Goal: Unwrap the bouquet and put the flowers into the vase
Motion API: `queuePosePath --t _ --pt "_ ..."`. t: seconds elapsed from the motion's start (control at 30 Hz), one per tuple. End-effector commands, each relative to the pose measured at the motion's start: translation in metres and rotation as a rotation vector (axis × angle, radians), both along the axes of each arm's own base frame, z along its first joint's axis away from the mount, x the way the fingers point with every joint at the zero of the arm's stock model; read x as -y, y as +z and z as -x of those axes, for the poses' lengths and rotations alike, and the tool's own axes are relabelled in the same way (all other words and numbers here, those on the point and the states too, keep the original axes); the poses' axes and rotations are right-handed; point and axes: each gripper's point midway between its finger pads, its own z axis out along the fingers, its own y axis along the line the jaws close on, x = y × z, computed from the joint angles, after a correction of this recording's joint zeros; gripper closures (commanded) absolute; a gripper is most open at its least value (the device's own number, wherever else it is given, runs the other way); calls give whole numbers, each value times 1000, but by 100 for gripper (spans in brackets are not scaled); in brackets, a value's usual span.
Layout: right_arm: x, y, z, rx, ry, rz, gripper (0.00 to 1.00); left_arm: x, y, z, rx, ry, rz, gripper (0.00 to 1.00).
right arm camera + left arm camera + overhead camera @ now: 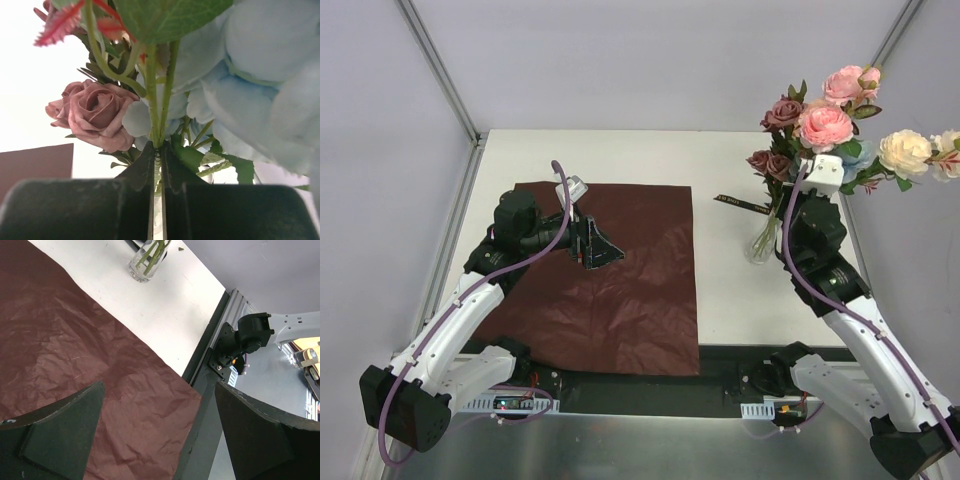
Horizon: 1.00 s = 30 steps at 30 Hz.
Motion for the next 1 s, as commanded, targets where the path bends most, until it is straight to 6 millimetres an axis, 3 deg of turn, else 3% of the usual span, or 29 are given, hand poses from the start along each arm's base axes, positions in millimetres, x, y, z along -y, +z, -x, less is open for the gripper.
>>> queuePosePath --t 0.0,0.37,0.53,0.97 --pt "-11 -41 -3 -121 53 23 99 2 3 4 27 -17 7 9" --pt "-8 -56 0 -171 56 37 99 2 3 5 22 -20 7 9" --pt "-12 -44 0 -159 81 34 87 3 2 3 15 -16 5 9" --pt "-14 -39 9 -164 115 12 68 4 1 1 7 -15 4 9"
